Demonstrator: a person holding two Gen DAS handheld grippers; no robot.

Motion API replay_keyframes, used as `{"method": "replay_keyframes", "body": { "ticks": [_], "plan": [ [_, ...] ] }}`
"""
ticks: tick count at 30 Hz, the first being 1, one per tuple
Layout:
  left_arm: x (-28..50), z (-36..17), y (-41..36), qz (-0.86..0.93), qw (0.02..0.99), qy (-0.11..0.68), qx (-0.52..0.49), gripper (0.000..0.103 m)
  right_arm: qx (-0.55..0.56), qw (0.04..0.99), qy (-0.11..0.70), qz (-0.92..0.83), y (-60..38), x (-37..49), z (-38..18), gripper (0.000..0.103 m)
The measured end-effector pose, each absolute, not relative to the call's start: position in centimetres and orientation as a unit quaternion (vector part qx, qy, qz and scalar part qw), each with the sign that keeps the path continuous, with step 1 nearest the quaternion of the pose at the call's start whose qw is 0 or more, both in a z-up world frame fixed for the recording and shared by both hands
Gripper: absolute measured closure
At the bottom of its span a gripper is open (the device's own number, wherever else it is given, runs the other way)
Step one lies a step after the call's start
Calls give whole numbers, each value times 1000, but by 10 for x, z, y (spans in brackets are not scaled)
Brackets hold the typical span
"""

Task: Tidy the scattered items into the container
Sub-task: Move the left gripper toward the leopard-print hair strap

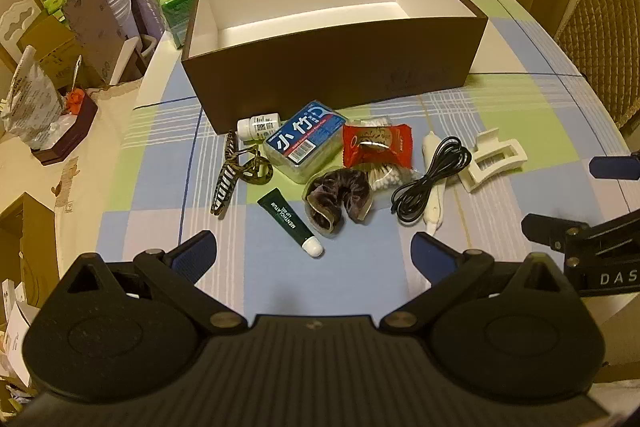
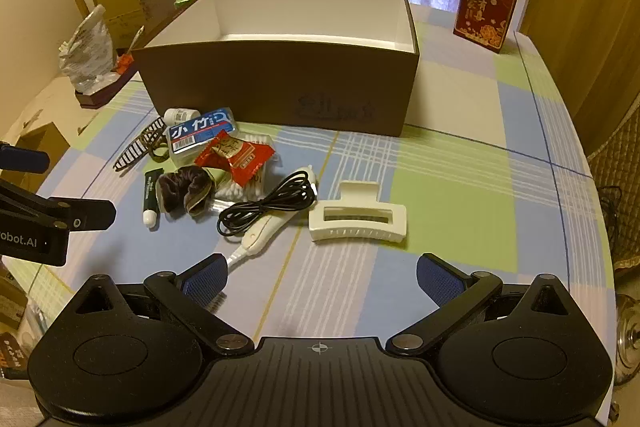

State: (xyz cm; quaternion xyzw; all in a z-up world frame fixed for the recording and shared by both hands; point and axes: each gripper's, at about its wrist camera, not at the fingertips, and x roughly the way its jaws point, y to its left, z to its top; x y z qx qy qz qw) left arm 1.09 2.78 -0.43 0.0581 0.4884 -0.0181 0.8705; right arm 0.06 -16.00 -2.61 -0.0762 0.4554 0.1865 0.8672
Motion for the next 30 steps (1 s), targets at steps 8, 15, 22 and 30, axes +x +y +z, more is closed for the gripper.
{"method": "replay_keyframes", "body": {
  "ticks": [8, 15, 22, 30],
  "plan": [
    [13, -8, 36, -28, 868, 492, 62, 1, -72, 867, 460, 177, -154, 1, -26, 0],
    [17, -9, 41, -36, 867, 493, 67, 1, -72, 869, 459, 170, -149, 2, -26, 0],
    [23, -10, 44, -43, 865, 495, 71, 1, -69, 870, 460, 163, -147, 5, -26, 0],
    [27, -14, 48, -47, 861, 502, 68, 1, -65, 868, 464, 162, -146, 7, -29, 0]
  ]
}}
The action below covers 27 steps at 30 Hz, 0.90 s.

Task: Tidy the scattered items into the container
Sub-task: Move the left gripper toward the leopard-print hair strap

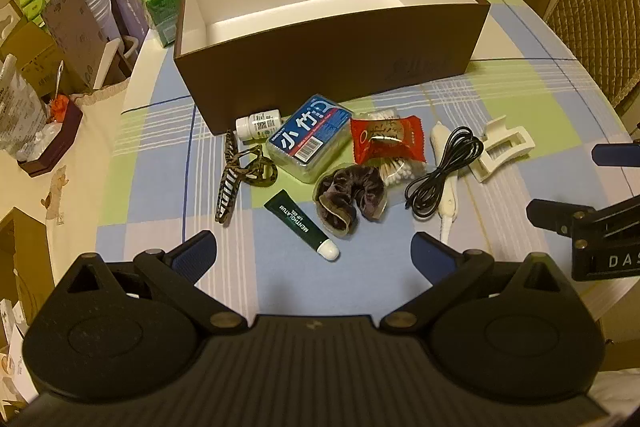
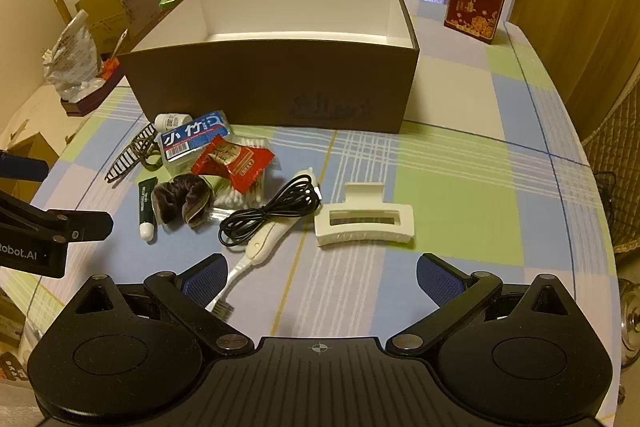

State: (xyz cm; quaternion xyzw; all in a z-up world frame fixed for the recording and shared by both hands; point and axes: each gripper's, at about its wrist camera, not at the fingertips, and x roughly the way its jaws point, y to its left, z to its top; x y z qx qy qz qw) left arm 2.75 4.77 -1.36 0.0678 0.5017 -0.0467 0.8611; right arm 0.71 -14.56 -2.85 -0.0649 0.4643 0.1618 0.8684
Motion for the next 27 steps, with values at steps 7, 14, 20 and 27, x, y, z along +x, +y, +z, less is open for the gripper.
{"method": "replay_keyframes", "body": {
  "ticks": [7, 14, 20, 27],
  "plan": [
    [28, -20, 56, -41, 856, 512, 59, 1, -60, 866, 468, 165, -143, 10, -33, 0],
    [30, -26, 63, -41, 850, 522, 51, 1, -53, 863, 474, 168, -144, 15, -35, 0],
    [31, -32, 70, -41, 844, 533, 41, 1, -39, 863, 478, 161, -150, 20, -40, 0],
    [31, -35, 76, -45, 850, 523, 37, 1, -32, 863, 478, 159, -156, 25, -43, 0]
  ]
}}
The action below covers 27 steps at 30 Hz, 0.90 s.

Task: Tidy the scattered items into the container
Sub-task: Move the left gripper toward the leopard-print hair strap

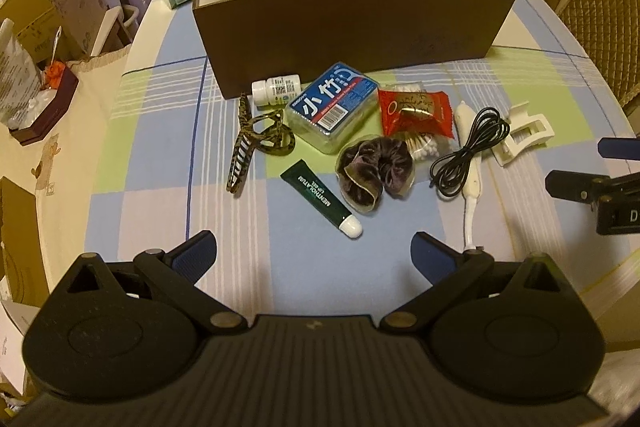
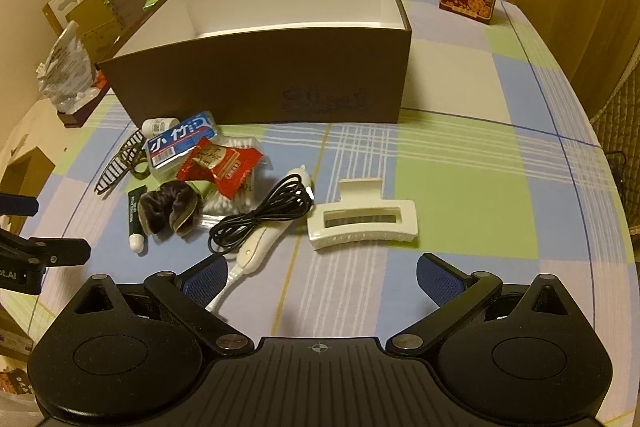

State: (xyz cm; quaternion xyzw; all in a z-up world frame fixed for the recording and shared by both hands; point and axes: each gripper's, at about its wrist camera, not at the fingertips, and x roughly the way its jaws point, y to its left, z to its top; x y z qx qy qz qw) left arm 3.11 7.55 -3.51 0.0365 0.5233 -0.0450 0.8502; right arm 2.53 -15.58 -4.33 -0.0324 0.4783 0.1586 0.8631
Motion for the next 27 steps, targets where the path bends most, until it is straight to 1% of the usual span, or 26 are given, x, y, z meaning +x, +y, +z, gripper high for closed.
{"method": "replay_keyframes", "body": {
  "ticks": [11, 13, 16, 18, 20, 24, 27],
  "plan": [
    [45, -42, 86, -43, 862, 504, 43, 1, -20, 869, 468, 161, -166, 40, -53, 0],
    [49, -45, 90, -39, 862, 503, 42, 4, -24, 870, 466, 158, -168, 43, -57, 0],
    [54, -48, 94, -34, 864, 501, 42, 5, -21, 870, 469, 152, -170, 47, -61, 0],
    [58, -51, 97, -35, 864, 501, 45, 9, -15, 870, 469, 154, -170, 49, -62, 0],
    [62, -54, 99, -38, 863, 502, 44, 10, -15, 870, 468, 155, -169, 52, -63, 0],
    [70, -58, 103, -48, 862, 503, 46, 21, -15, 870, 468, 154, -167, 58, -64, 0],
    [77, -61, 104, -55, 863, 500, 50, 24, -12, 870, 468, 153, -166, 63, -63, 0]
  ]
}}
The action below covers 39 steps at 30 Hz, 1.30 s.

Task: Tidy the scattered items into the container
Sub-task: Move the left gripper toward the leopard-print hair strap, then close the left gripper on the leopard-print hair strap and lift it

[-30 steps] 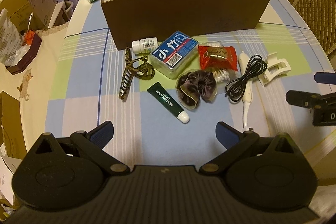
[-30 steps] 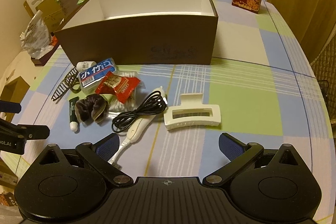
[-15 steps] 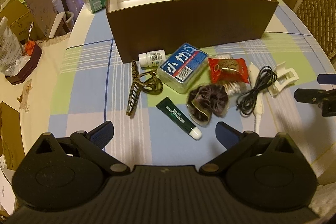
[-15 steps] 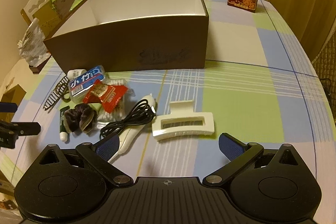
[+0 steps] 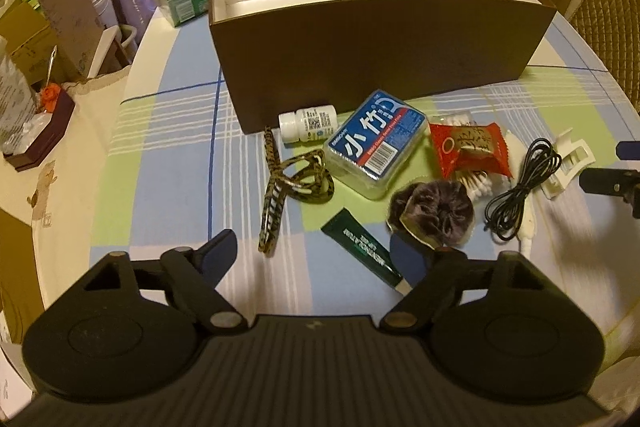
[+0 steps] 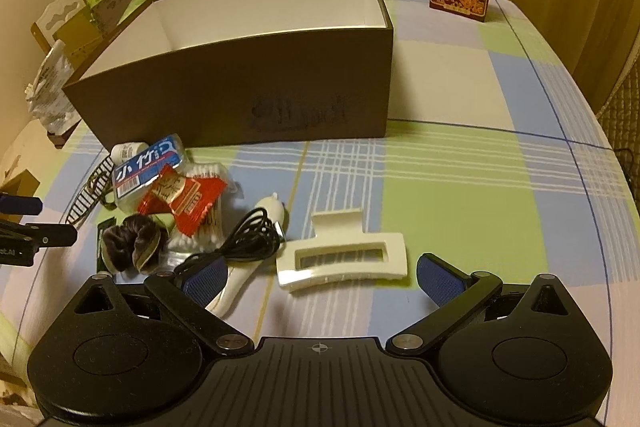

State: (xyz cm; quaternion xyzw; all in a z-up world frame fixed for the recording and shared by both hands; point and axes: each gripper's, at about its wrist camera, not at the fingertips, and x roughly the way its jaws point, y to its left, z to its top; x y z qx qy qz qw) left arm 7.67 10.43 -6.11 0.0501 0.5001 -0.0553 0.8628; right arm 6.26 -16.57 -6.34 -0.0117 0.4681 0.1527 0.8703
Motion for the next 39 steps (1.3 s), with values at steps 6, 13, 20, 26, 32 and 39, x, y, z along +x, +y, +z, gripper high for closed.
{"method": "replay_keyframes", "body": {
  "ticks": [6, 13, 20, 26, 32, 39],
  "plan": [
    [94, -67, 108, -69, 864, 495, 57, 29, -7, 872, 467, 149, -163, 71, -62, 0],
    [116, -78, 111, -83, 860, 500, 66, 37, 1, 874, 465, 140, -162, 79, -60, 0],
    [128, -88, 114, -90, 853, 510, 71, 38, 5, 873, 469, 132, -159, 85, -62, 0],
    [137, -96, 116, -95, 851, 513, 62, 49, 4, 874, 466, 137, -153, 87, -61, 0],
    [139, -99, 121, -102, 851, 514, 47, 68, 5, 874, 464, 143, -149, 89, -61, 0],
    [130, -91, 125, -101, 856, 506, 44, 69, -2, 865, 463, 192, -137, 83, -60, 0]
  ]
}}
